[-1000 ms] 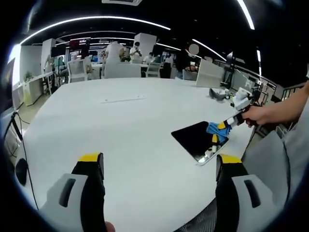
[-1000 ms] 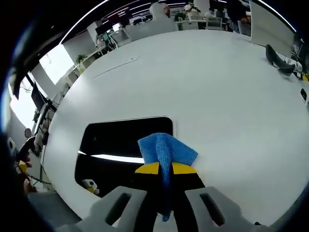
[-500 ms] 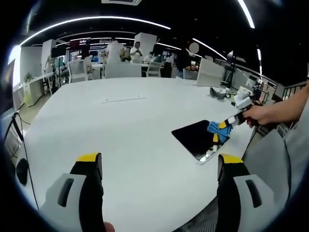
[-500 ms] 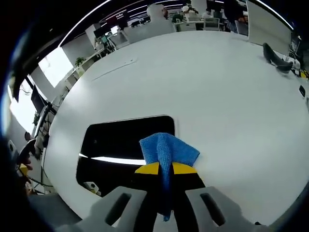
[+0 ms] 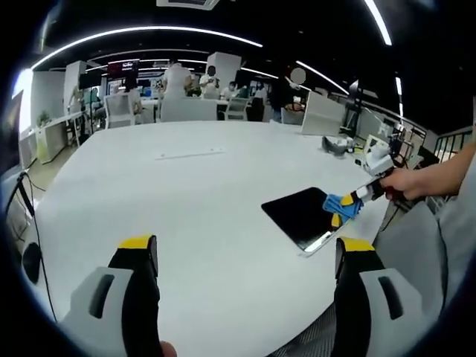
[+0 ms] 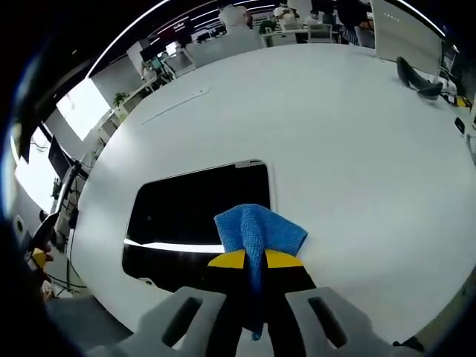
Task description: Wipe the mirror surface with the cleaning cloth until all visible marks leave the cleaned area.
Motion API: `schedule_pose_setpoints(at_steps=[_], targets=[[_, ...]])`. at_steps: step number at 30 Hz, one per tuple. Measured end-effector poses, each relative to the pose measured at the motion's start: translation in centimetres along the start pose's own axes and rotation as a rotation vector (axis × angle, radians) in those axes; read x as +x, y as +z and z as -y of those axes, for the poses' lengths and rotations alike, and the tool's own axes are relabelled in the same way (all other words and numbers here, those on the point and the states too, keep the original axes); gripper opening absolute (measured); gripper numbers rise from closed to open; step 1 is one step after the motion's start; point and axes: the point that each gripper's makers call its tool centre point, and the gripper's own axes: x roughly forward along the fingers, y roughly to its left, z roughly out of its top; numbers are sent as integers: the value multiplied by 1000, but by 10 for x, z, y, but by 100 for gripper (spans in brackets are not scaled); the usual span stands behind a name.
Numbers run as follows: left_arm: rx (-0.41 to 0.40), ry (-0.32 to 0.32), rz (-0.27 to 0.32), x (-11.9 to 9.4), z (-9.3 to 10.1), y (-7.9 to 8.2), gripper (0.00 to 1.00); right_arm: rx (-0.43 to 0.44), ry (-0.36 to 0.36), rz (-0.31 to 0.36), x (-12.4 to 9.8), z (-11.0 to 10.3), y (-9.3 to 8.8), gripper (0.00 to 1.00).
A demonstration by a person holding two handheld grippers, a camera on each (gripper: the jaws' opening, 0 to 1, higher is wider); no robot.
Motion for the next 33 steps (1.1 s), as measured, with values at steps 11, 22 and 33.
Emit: schedule_pose_setpoints(at_steps=[11, 22, 33], targets=[[6, -1, 3, -1, 2, -2, 99, 15, -28, -32, -11, 3, -15, 2], [6, -2, 1, -3, 3, -5, 99, 51, -28, -37, -17, 1, -26, 1], [15, 3, 8, -3, -1, 0, 98, 71, -19, -39, -16, -2, -25, 1]])
